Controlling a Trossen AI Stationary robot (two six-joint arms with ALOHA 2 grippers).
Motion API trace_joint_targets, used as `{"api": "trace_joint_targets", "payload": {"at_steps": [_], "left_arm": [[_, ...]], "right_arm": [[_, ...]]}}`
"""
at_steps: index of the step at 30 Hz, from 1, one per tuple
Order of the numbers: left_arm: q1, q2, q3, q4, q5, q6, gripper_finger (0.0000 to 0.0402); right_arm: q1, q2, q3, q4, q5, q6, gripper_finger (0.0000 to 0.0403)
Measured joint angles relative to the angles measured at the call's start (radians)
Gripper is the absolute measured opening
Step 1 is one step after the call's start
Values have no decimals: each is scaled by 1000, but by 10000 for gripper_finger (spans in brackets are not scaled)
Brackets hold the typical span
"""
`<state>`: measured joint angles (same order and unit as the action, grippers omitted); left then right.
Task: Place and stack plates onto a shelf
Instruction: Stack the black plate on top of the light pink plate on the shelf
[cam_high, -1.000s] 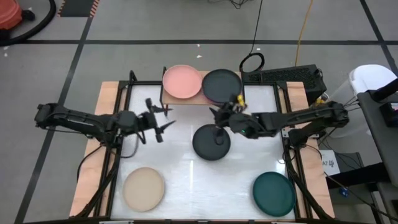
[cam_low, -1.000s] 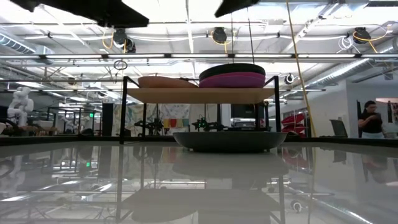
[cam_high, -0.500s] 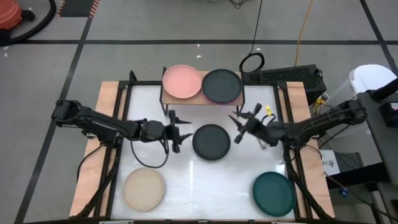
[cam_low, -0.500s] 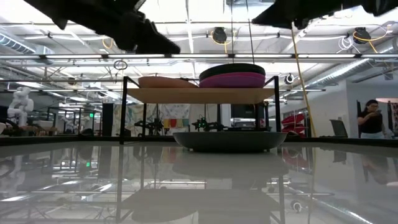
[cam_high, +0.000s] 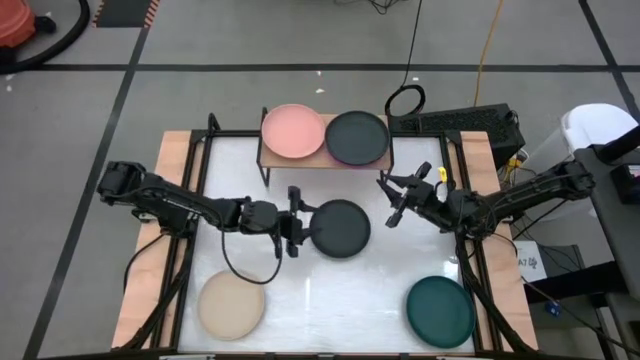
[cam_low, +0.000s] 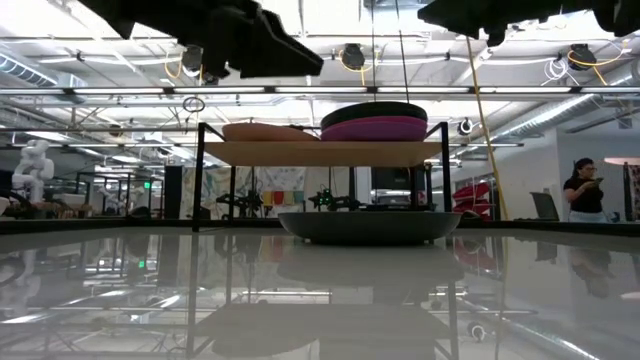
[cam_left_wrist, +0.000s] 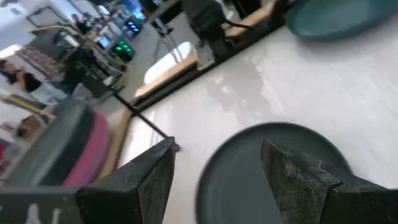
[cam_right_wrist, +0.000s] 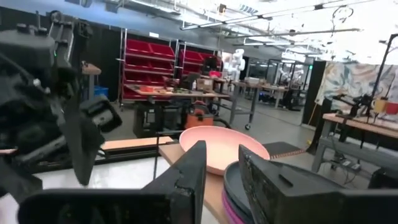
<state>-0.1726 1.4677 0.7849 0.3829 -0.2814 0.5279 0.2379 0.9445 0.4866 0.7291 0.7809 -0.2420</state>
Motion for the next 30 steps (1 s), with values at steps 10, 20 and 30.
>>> {"api": "trace_joint_targets", "payload": {"at_steps": [10,20,30], "left_arm": [[-13,73,-2,-178,246,-20,241],[-45,126,12,-136,335,-9,241],[-40,339,197,-289,328,-12,241]], "right_arm": [[0,18,0,0,1,21,77],[0,23,0,6,0,24,77],[0,23,0,27,0,21,77]]}}
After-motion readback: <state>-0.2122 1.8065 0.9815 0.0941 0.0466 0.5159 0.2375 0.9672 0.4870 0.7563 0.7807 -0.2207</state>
